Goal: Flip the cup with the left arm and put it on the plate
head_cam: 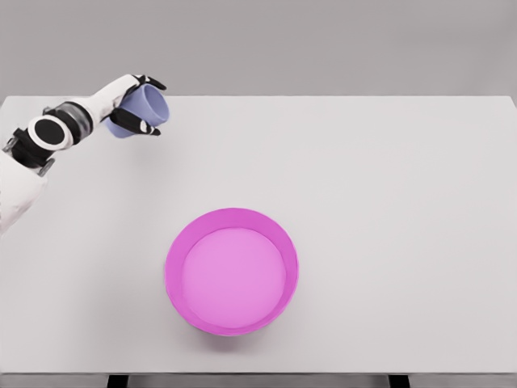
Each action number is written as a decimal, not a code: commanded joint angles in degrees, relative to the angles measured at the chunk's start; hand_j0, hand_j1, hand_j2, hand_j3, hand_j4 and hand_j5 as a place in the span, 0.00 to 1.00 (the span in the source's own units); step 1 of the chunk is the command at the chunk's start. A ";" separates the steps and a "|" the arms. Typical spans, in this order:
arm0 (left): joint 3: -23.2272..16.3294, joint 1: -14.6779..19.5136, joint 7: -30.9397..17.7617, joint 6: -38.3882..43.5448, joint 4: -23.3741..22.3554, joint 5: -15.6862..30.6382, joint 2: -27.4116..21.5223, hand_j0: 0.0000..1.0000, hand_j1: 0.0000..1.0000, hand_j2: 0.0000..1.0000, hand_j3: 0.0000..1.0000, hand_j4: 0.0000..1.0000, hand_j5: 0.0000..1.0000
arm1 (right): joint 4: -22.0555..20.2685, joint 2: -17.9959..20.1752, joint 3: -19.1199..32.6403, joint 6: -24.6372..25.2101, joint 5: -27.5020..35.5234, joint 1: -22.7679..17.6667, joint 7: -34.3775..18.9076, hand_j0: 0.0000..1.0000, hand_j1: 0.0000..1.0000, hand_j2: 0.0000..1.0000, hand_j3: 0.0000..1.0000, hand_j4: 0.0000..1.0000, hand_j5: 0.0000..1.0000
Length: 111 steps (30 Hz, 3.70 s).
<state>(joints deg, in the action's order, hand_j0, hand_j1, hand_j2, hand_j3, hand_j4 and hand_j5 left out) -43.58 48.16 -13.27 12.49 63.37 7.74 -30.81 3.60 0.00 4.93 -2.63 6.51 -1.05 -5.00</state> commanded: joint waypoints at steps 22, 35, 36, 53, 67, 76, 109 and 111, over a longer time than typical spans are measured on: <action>1.92 -5.36 -0.09 -14.96 13.18 8.78 -0.04 0.75 0.75 0.75 0.75 0.75 0.75 | 0.01 0.00 0.00 0.00 0.00 0.00 -0.01 1.00 1.00 1.00 1.00 1.00 1.00; 1.92 -9.40 -0.17 -20.40 20.48 16.87 -0.39 0.76 0.76 0.76 0.76 0.76 0.76 | 0.01 0.00 0.00 0.00 0.00 0.00 -0.01 1.00 1.00 1.00 1.00 1.00 1.00; 1.92 -9.93 -0.17 -20.40 20.56 17.13 -0.48 0.76 0.76 0.76 0.76 0.76 0.76 | 0.01 0.00 0.00 0.00 0.00 0.00 -0.01 1.00 1.00 1.00 1.00 1.00 1.00; 5.17 -20.21 -0.17 -21.63 31.11 30.84 -5.92 0.77 0.77 0.77 0.77 0.77 0.77 | 0.01 0.00 0.00 0.00 0.00 0.00 -0.01 1.00 1.00 1.00 1.00 1.00 1.00; 8.24 -29.09 -0.17 -22.34 38.41 32.95 -9.09 0.77 0.77 0.77 0.77 0.77 0.77 | 0.01 0.00 0.00 0.00 0.00 0.00 -0.01 1.00 1.00 1.00 1.00 1.00 1.00; 8.16 -33.92 -0.44 -25.85 39.72 32.69 -9.09 0.78 0.78 0.78 0.78 0.78 0.78 | 0.01 0.00 0.00 0.00 0.00 0.00 -0.01 1.00 1.00 1.00 1.00 1.00 1.00; 7.63 -44.91 -0.53 -27.52 39.46 31.02 -1.36 0.81 0.81 0.81 0.81 0.81 0.81 | 0.01 0.00 0.00 0.00 0.00 0.00 -0.01 1.00 1.00 1.00 1.00 1.00 1.00; 7.63 -44.91 -0.53 -27.52 39.20 31.02 -1.36 0.81 0.81 0.81 0.81 0.81 0.81 | 0.01 0.00 0.00 0.00 0.00 0.00 -0.01 1.00 1.00 1.00 1.00 1.00 1.00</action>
<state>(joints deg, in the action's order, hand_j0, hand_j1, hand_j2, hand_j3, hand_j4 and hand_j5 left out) -35.96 3.25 -13.79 -15.02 102.70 38.51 -32.28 3.60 0.00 4.93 -2.63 6.51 -1.05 -5.00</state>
